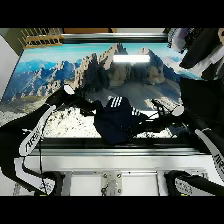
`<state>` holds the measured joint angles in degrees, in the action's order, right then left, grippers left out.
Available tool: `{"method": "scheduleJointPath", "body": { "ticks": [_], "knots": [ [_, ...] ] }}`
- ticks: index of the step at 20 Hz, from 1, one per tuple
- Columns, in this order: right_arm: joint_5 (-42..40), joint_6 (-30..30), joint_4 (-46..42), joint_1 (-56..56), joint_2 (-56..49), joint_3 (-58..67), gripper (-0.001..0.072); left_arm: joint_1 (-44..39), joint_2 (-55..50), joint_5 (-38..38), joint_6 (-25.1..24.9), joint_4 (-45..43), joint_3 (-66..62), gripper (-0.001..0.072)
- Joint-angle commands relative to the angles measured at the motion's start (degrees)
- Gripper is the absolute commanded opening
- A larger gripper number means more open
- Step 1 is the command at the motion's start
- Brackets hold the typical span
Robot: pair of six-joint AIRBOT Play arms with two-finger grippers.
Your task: Fold the clothes and pants, and hang the long-sleeved shirts on hangers.
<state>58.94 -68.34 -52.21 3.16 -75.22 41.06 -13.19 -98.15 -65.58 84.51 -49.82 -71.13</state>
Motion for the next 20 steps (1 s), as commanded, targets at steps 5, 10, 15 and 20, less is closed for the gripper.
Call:
{"method": "scheduleJointPath", "body": {
  "ticks": [5,10,15,20],
  "knots": [
    [-7.89,0.96,5.79,0.85,-2.16,-0.28,0.0069,-0.63,-1.20,-0.35,-0.09,0.07,-0.57,-0.0003],
    [6.97,1.11,-0.70,0.68,7.48,10.78,0.0028,2.80,7.63,-4.17,-0.09,-0.20,-8.70,0.0005],
    [17.40,-7.76,-1.57,0.74,26.05,29.22,0.0028,4.81,27.32,-9.42,-0.07,-0.13,-25.59,0.0006],
    [19.96,-21.31,-1.57,0.85,38.40,31.01,0.0028,0.52,42.53,-8.81,2.12,-0.20,-30.95,0.0006]
  ]
}}
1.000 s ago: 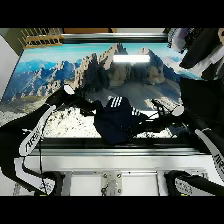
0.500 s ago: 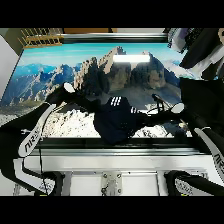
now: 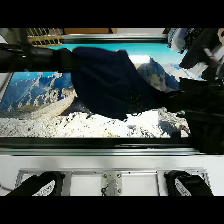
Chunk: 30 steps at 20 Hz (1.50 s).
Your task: Fold the clothes and pants, and hang the long-sleeved shirts on hangers.
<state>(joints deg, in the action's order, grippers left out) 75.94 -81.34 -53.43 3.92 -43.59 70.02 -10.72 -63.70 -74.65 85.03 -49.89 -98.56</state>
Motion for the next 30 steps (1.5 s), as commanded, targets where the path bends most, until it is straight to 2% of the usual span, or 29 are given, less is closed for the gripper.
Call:
{"method": "scheduleJointPath", "body": {
  "ticks": [1,4,6,8,11,13,16,18,21,22,23,24,25,27,30],
  "knots": [
    [3.80,-9.77,-0.33,0.09,8.22,2.05,0.0027,-2.97,10.29,1.81,2.05,-0.20,-3.82,0.0006],
    [4.28,-14.34,0.94,0.09,10.51,2.03,0.0028,-5.20,14.16,8.66,3.28,-0.61,-3.80,0.0006],
    [4.20,-16.20,4.68,0.11,10.40,1.62,0.0028,-7.30,13.88,11.96,3.87,-5.90,-3.80,0.0006],
    [3.82,-17.94,7.58,0.11,9.81,-0.17,0.0028,-8.83,10.58,13.53,6.05,-11.74,-3.80,0.0006],
    [3.34,-22.25,6.93,0.11,8.44,-5.79,0.0028,-8.94,0.46,15.96,5.92,-12.61,-3.80,0.0006],
    [3.34,-22.43,4.24,0.09,6.47,-10.97,0.0028,-8.96,-7.96,20.17,5.84,-12.44,-3.82,0.0006],
    [-0.26,-22.40,-6.03,-0.07,2.10,-17.57,0.0028,-10.64,-19.89,26.03,5.07,-9.55,-3.93,0.0006],
    [-3.85,-22.43,-13.16,-0.55,-2.34,-18.95,0.0028,-13.14,-27.30,25.11,4.50,-9.86,-5.73,0.0006],
    [-8.79,-22.23,-14.95,-4.39,-10.21,-18.93,0.0029,-15.56,-36.65,18.69,4.52,-10.62,-11.54,0.0008],
    [-11.10,-22.08,-14.73,-5.92,-12.70,-18.93,0.0030,-15.56,-38.97,16.98,4.55,-10.58,-13.57,0.0227],
    [-13.03,-21.97,-14.58,-7.28,-14.75,-18.93,0.0058,-14.99,-40.70,15.19,5.03,-10.58,-15.58,0.0648],
    [-14.58,-21.77,-13.51,-8.57,-16.52,-18.88,0.0349,-14.03,-41.83,13.44,7.15,-10.56,-17.25,0.0704],
    [-15.65,-19.85,-12.33,-9.81,-17.55,-18.80,0.0691,-12.37,-42.14,11.89,8.87,-10.51,-18.16,0.0674],
    [-16.50,-17.84,-11.10,-12.98,-17.77,-17.57,0.0712,-8.02,-39.85,10.01,10.60,-10.58,-16.06,0.0673],
    [-17.25,-16.90,-11.32,-19.56,-13.55,-15.74,0.0713,-0.50,-32.22,6.29,10.51,-10.60,-3.45,0.0673]
  ]
}}
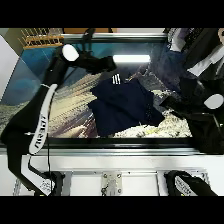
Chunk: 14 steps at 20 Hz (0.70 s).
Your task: Fold the clothes and pants, and hang the long-sleeved shirts on hangers.
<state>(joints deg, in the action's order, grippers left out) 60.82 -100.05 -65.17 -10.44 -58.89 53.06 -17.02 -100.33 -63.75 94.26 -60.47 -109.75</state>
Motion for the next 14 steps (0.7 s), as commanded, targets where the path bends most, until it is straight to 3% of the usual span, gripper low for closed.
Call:
{"method": "scheduleJointPath", "body": {
  "ticks": [1,4,8,11,14],
  "knots": [
    [-2.05,2.64,0.44,-7.10,3.67,1.22,0.0712,7.76,7.17,-5.97,1.14,-0.02,13.79,0.0673],
    [-0.85,5.38,0.44,-9.84,8.68,1.22,0.0713,11.15,14.78,-5.90,1.05,0.04,35.47,0.0673],
    [-0.76,5.79,1.33,-9.33,10.60,1.22,0.0712,10.60,19.26,2.25,0.22,4.20,58.12,0.0673],
    [-0.76,5.77,1.40,-8.22,10.54,1.22,0.0712,7.43,17.07,5.07,-3.54,10.60,63.10,0.0673],
    [-0.79,5.77,1.92,-7.19,10.54,1.22,0.0713,2.73,12.20,5.27,-4.09,12.20,59.36,0.0673]
  ]
}}
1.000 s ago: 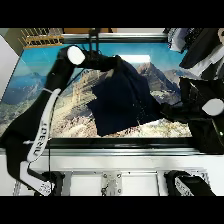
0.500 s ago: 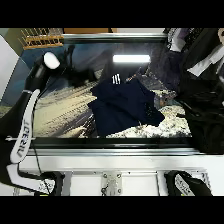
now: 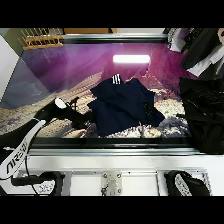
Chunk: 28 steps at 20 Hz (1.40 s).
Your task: Fold the clothes and pants, and hang the long-sleeved shirts on hangers.
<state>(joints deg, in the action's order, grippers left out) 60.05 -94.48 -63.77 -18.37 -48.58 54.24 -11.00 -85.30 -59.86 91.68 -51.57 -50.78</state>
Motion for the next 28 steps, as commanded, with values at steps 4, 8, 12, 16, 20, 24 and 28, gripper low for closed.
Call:
{"method": "scheduleJointPath", "body": {
  "ticks": [4,8,12,16,20,24,28],
  "knots": [
    [0.15,0.20,1.29,0.72,0.24,0.04,0.0712,-8.39,-8.24,1.36,-1.46,3.06,-8.04,0.0576],
    [1.14,0.22,1.22,0.72,0.24,0.04,0.0713,-6.84,-9.62,-1.36,-1.51,-0.52,-12.98,0.0007],
    [3.15,3.50,0.87,0.74,0.20,-1.22,0.0712,1.11,-1.38,-6.62,-1.53,-11.67,-14.84,0.0007],
    [6.54,10.29,2.21,0.76,-2.49,-9.09,0.0713,4.79,3.43,-8.48,-1.90,-13.33,-14.80,0.0007],
    [0.68,20.17,15.39,2.69,-10.64,-19.91,0.0713,3.85,2.58,-8.52,-1.92,-13.40,-14.82,0.0007],
    [-8.33,30.08,27.47,11.61,-21.42,-21.73,0.0713,3.85,0.37,-9.75,-1.92,-13.31,-14.80,0.0007],
    [-12.83,41.83,42.03,18.71,-27.50,-21.57,0.0713,3.85,-0.70,-10.62,-1.92,-13.33,-14.82,0.0007]
  ]
}}
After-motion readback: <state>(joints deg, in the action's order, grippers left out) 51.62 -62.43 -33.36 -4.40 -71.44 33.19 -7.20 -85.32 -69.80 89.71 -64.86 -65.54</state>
